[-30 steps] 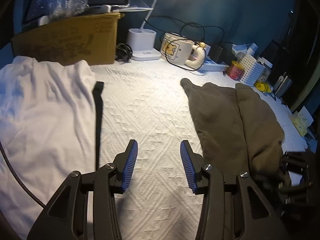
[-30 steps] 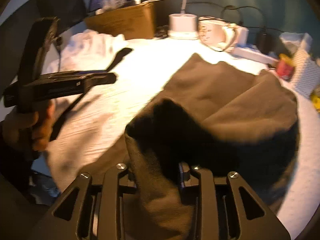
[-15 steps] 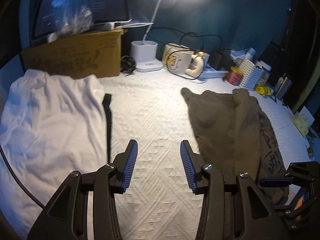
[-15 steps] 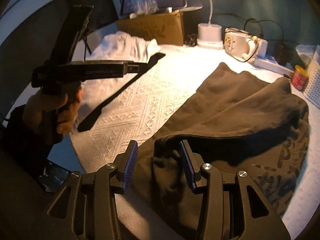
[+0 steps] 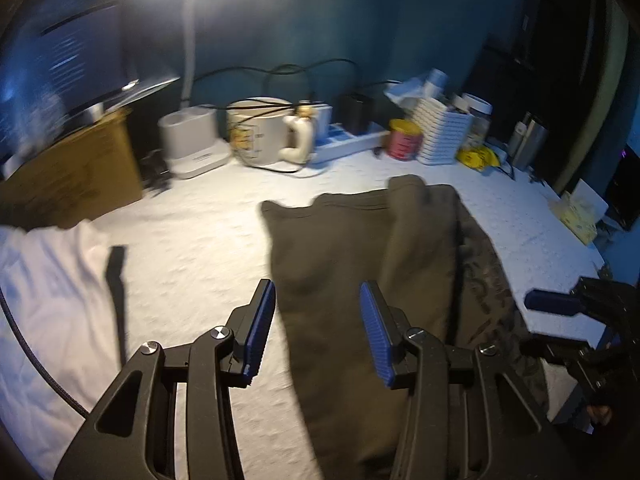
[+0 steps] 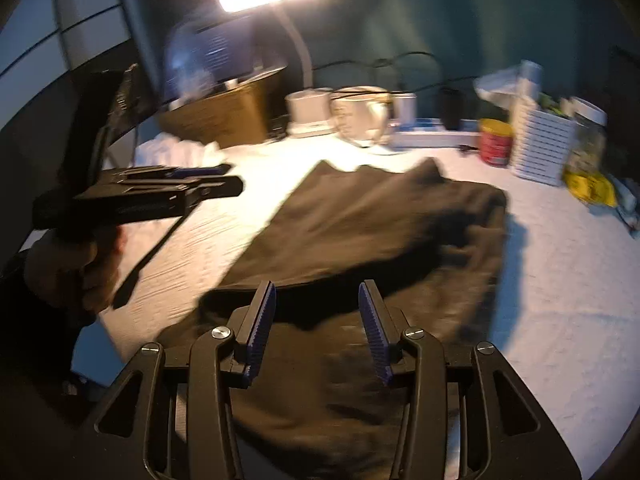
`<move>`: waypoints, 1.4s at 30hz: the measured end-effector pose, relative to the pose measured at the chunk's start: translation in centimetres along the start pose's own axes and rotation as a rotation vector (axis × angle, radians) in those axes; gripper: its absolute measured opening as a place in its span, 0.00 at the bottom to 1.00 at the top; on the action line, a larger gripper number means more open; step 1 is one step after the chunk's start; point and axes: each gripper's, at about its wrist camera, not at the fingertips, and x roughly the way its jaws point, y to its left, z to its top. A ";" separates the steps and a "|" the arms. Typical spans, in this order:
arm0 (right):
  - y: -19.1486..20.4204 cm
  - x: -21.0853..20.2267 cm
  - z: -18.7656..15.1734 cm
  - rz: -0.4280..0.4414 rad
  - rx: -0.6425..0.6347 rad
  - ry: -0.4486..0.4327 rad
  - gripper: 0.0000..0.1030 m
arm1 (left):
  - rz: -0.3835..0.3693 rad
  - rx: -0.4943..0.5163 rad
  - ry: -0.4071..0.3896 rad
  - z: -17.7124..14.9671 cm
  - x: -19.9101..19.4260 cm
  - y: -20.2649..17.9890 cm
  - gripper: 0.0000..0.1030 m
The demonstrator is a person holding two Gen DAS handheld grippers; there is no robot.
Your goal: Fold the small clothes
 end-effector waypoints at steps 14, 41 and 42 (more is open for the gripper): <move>-12.3 -0.9 -1.2 -0.134 0.253 -0.045 0.45 | -0.066 0.257 0.107 2.9 6.4 -10.4 0.43; -17.4 2.3 -1.6 -0.182 0.369 -0.002 0.45 | 0.242 0.298 0.139 3.3 10.3 -4.5 0.43; -17.3 2.5 -1.5 -0.182 0.367 0.000 0.45 | 0.246 0.275 0.144 3.3 10.2 -3.5 0.43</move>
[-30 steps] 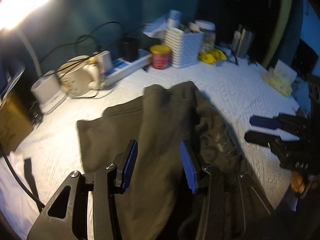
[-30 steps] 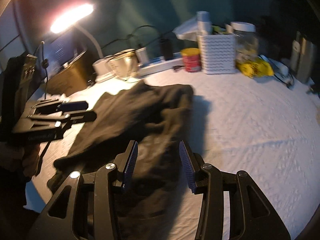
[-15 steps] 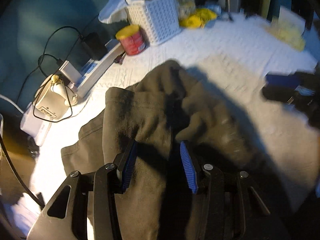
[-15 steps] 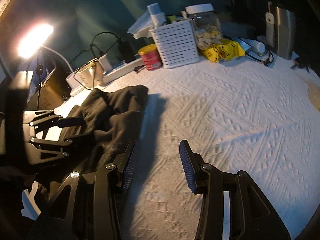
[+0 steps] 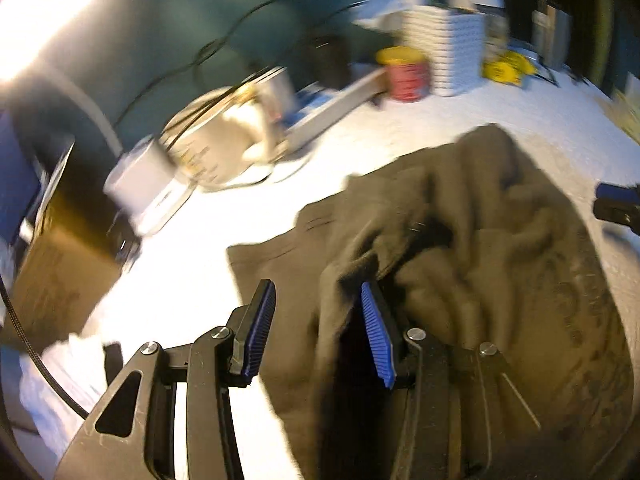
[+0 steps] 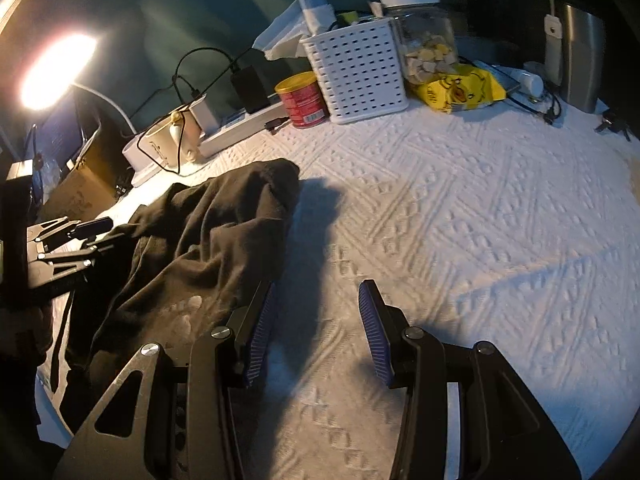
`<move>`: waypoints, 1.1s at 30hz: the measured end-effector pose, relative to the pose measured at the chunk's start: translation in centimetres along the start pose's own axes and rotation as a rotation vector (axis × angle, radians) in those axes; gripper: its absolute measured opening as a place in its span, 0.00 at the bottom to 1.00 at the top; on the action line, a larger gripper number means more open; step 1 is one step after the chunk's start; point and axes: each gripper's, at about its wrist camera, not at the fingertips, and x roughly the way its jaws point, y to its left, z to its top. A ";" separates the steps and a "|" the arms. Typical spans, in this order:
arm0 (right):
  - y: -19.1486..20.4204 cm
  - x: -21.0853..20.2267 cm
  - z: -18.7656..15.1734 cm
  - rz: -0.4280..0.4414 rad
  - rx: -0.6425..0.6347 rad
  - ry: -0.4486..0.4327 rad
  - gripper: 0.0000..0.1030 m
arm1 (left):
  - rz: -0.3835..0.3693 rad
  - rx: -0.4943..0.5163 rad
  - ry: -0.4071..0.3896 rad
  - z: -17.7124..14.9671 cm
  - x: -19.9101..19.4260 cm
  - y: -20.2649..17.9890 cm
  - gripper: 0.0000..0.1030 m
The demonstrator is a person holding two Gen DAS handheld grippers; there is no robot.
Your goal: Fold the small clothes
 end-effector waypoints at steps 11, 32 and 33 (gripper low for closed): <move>1.6 0.9 0.4 -0.024 -0.019 0.010 0.45 | -0.098 0.008 -0.037 0.8 1.4 0.4 0.59; 0.2 7.5 7.3 0.039 0.022 0.021 0.44 | -0.257 -0.306 -0.121 -0.7 3.8 7.4 0.01; 0.4 8.0 7.5 0.056 0.027 0.035 0.44 | -0.266 -0.321 -0.125 -0.8 3.6 7.8 0.01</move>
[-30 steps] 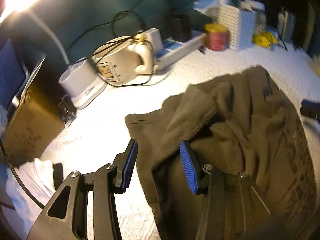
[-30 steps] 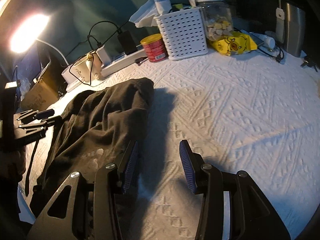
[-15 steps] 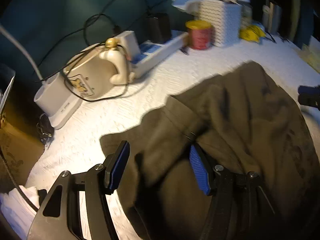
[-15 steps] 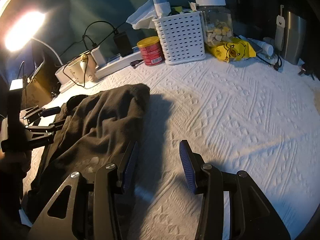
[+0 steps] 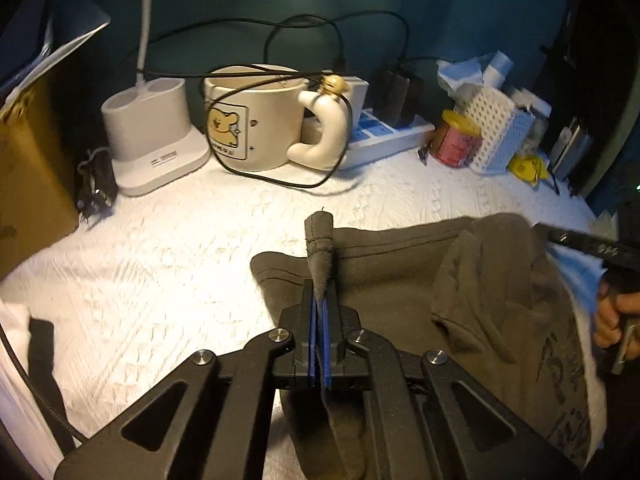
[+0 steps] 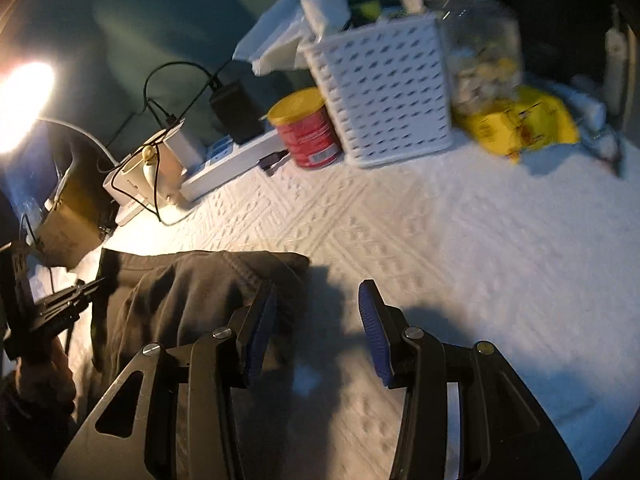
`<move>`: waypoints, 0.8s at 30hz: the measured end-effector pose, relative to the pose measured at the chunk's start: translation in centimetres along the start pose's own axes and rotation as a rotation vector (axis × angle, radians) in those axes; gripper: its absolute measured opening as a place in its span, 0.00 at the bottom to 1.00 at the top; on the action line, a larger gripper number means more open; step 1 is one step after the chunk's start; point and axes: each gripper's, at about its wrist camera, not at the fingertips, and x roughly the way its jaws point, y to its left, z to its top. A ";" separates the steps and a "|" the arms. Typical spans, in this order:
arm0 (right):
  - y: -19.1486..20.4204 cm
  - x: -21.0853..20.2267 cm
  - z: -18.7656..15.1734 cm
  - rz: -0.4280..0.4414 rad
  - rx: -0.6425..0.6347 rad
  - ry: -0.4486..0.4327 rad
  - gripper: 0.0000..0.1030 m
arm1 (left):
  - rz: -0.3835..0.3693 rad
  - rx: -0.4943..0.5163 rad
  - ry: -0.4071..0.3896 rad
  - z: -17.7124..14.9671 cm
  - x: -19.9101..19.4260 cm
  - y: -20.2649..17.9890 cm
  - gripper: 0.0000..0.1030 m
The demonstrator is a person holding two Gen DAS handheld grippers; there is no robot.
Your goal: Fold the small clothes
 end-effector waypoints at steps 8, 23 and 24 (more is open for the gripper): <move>2.2 2.6 0.9 0.029 -0.076 0.010 0.12 | 0.000 -0.055 0.035 0.1 1.1 2.0 0.01; 3.0 0.2 0.3 -0.097 -0.144 -0.004 0.18 | 0.100 -0.073 0.047 -0.9 -2.5 2.3 0.06; 2.9 -0.3 0.0 -0.097 -0.143 -0.008 0.18 | 0.097 -0.072 0.046 -1.1 -2.9 2.1 0.06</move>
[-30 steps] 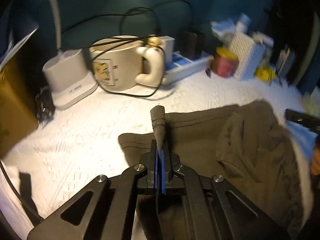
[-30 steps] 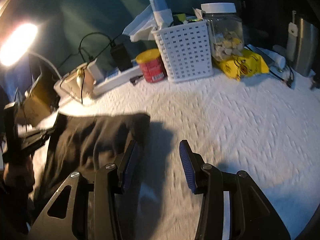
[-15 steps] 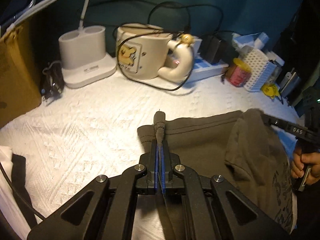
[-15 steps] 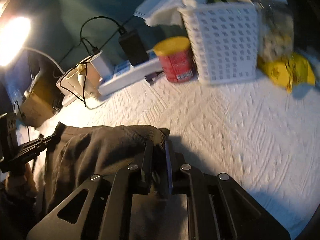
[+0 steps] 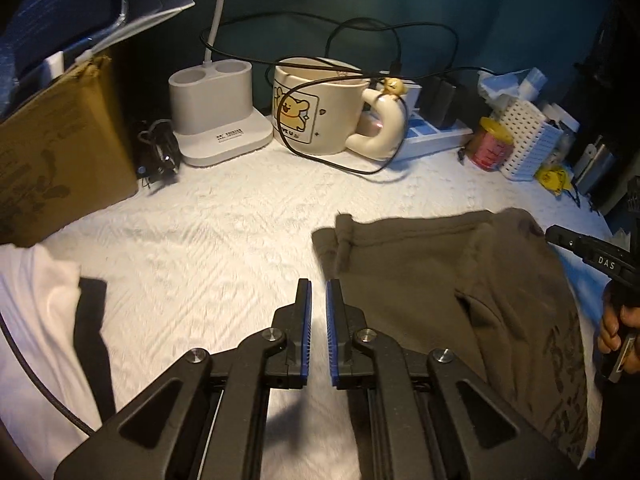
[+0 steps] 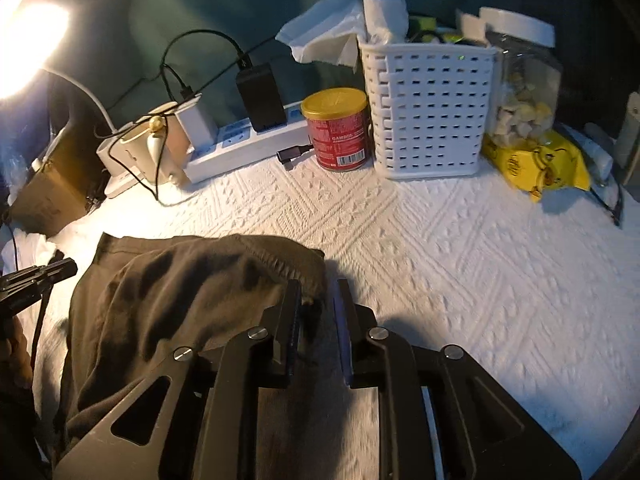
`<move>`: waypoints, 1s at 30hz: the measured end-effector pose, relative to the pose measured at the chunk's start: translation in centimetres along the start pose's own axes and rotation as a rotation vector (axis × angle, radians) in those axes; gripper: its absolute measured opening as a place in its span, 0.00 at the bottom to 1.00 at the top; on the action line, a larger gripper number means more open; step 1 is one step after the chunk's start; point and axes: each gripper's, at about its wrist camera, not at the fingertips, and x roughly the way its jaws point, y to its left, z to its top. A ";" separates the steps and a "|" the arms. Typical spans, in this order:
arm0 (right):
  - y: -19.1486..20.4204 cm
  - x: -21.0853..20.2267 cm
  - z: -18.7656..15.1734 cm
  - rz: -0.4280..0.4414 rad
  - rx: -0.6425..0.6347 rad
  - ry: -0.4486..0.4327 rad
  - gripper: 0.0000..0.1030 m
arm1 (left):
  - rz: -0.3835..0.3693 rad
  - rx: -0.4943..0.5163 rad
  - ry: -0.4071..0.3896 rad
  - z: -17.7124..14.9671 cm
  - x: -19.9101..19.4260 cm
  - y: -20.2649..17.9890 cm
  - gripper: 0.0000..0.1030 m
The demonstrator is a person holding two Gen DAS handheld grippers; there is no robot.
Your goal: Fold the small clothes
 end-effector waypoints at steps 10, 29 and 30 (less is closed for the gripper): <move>-0.1 -4.5 -3.2 -0.005 0.014 -0.023 0.18 | -0.052 0.010 -0.022 -3.4 -4.2 -1.8 0.41; 2.6 -9.6 -10.9 -0.008 0.018 -0.038 0.18 | -0.336 0.172 0.041 -11.8 -9.3 -8.7 0.44; 2.7 -9.8 -11.4 -0.008 0.016 -0.036 0.18 | -0.342 0.184 0.048 -12.3 -9.3 -9.0 0.44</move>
